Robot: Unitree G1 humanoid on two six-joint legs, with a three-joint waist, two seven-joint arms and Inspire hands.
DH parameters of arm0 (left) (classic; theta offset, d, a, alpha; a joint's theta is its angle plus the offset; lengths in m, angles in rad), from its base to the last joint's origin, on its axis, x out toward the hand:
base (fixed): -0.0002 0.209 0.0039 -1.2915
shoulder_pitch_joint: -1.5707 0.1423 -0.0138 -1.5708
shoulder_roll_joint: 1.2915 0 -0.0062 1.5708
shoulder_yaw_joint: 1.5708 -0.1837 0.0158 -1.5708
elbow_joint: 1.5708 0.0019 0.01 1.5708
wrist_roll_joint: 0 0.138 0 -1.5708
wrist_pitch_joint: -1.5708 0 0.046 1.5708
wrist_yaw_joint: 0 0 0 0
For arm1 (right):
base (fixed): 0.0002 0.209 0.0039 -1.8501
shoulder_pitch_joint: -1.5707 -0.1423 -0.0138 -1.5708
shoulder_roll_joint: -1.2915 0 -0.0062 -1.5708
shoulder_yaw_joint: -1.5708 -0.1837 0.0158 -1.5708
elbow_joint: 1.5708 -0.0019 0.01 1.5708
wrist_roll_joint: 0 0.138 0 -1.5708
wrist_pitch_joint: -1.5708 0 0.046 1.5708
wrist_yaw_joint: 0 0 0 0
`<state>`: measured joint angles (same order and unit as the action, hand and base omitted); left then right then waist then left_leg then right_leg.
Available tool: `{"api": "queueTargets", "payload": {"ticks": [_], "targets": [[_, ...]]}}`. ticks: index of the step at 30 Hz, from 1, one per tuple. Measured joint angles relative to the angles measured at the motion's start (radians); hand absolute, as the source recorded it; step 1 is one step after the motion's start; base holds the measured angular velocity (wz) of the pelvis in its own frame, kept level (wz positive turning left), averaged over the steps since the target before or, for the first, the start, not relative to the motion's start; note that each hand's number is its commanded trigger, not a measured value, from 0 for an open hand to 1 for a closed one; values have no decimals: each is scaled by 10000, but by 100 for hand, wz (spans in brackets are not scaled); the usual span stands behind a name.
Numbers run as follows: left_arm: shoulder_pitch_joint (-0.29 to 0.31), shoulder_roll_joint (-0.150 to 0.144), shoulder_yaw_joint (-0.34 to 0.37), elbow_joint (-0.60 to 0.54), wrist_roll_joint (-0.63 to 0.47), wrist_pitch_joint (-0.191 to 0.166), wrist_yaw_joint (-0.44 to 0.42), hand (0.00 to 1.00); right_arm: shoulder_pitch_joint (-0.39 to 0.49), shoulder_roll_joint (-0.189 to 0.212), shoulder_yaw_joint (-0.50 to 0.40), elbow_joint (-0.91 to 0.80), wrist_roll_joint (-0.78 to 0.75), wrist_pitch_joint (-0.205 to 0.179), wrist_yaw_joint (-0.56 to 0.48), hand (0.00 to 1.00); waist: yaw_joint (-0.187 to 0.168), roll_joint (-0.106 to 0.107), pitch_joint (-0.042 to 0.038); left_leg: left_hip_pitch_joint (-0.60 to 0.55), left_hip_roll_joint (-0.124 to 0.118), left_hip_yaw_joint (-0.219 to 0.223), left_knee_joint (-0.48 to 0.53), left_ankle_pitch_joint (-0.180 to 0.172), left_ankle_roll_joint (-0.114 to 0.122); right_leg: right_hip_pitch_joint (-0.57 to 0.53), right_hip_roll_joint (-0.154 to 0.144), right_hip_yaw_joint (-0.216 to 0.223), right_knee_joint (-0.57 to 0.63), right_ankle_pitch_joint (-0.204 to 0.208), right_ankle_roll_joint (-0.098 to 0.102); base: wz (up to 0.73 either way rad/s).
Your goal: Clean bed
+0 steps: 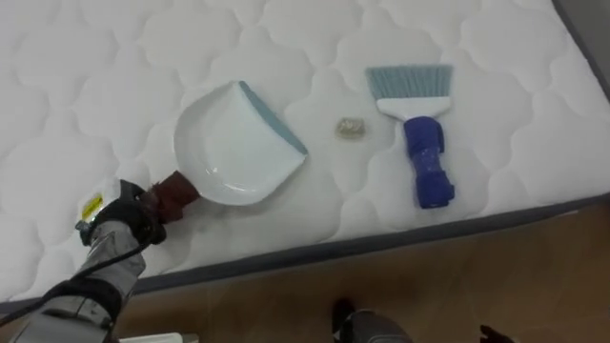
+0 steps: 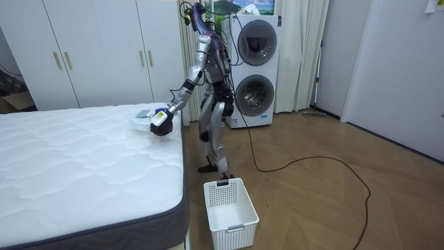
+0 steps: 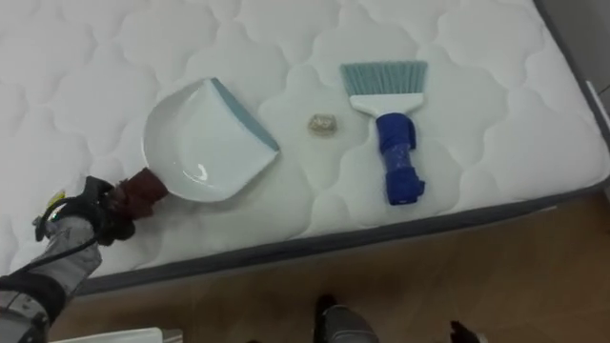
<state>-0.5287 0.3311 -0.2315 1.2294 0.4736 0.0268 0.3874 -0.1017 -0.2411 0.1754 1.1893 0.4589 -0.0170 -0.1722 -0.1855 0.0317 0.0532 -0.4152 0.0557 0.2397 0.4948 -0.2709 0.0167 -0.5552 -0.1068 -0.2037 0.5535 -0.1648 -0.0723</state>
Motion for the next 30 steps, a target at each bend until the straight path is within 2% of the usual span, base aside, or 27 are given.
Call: {"api": "queueTargets", "payload": {"ticks": [5,8,12,15,16,18,20,26,30], "targets": [[456,54,-85,-714,859,-179,511,100,-477,-8,-1155,-295,540,-544,-498,0,-16,1,-11,79,-5,3,-10,0,-4,79,31,-13,-66,6,8,0],[545,53,-263,-711,893,-314,671,100,-644,-19,-1411,-667,613,-786,-1015,0,2,-7,-24,186,5,40,-23,1,-3,188,36,-15,-118,16,20,-2],[674,54,-331,-709,893,-354,772,100,-929,-22,-1606,-1109,486,-903,-1722,0,9,-46,-69,300,5,230,-137,11,15,193,22,110,-111,41,60,-9],[883,53,-667,-718,900,-358,772,100,-1050,-35,-1609,-1478,330,-982,-2351,0,5,-94,-111,438,2,314,-132,14,20,317,33,119,-140,45,68,-2],[1076,61,-656,-834,1089,-366,745,100,-1078,-50,-1711,-1697,14,-951,-2617,0,14,-164,-175,486,2,363,-132,16,23,323,38,174,-121,37,70,-9],[1234,126,-655,-1007,1515,-366,720,100,-1125,-164,-1873,-2231,-332,-956,-3017,0,17,-202,-197,484,4,368,-131,15,24,315,59,209,-149,32,83,-3],[1345,151,-657,-1117,1650,-352,654,100,-1361,-366,-1999,-2451,-768,-1035,-3473,0,15,-290,-254,499,-5,357,-171,15,24,327,86,242,-186,56,109,0],[1914,195,-656,-1316,1622,-248,202,100,-1548,-400,-2015,-3853,-1913,-1146,-4753,0,52,-303,-261,593,25,512,-289,16,25,345,208,392,-313,168,100,-11],[1977,133,-652,-1320,1602,-248,-207,100,-1558,-411,-2017,-4564,-2568,-1258,-5551,0,252,-304,-261,606,31,510,-295,15,24,331,198,381,-322,175,94,0]]}}
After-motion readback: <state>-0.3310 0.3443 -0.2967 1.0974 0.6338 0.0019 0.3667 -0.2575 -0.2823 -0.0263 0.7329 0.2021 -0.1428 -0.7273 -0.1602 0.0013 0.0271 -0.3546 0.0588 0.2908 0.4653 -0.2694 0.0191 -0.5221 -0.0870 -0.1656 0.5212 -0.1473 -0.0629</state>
